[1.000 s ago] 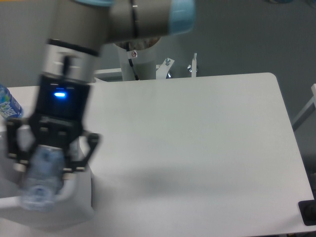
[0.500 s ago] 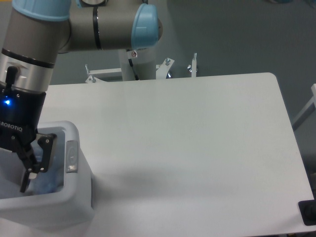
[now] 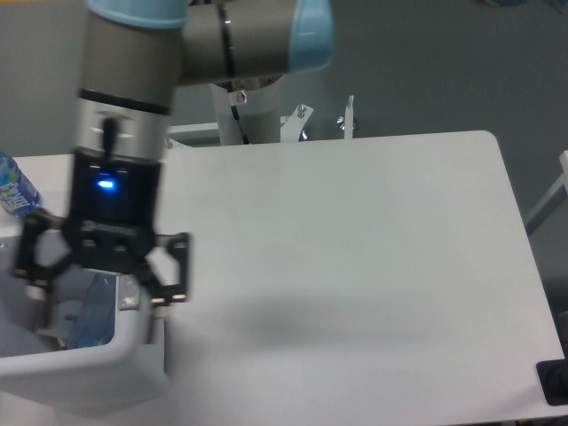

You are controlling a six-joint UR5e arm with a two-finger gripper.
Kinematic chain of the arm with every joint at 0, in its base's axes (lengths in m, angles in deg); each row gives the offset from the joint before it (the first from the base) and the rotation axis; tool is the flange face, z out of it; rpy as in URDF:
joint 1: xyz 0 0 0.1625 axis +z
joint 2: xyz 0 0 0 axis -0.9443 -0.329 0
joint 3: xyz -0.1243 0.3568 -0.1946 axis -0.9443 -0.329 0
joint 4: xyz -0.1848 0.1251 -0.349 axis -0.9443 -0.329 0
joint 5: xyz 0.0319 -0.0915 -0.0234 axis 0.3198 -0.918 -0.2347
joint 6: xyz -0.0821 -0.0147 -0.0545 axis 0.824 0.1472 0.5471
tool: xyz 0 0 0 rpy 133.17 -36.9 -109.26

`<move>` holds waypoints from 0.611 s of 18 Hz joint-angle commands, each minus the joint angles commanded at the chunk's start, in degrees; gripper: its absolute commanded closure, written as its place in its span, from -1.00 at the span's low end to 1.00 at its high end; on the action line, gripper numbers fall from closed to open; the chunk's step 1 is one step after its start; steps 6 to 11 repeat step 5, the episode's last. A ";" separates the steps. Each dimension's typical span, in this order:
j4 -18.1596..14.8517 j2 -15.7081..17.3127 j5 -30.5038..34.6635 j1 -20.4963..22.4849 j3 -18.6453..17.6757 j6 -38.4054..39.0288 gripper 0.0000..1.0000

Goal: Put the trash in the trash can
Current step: 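Open the gripper and raise it out of the bin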

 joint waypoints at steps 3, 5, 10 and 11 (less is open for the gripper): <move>-6.96 1.67 0.53 3.61 -0.09 -7.22 -1.00; -8.38 1.85 1.67 5.36 -0.35 -11.44 -1.00; -8.38 1.85 1.67 5.36 -0.35 -11.44 -1.00; -8.38 1.85 1.67 5.36 -0.35 -11.44 -1.00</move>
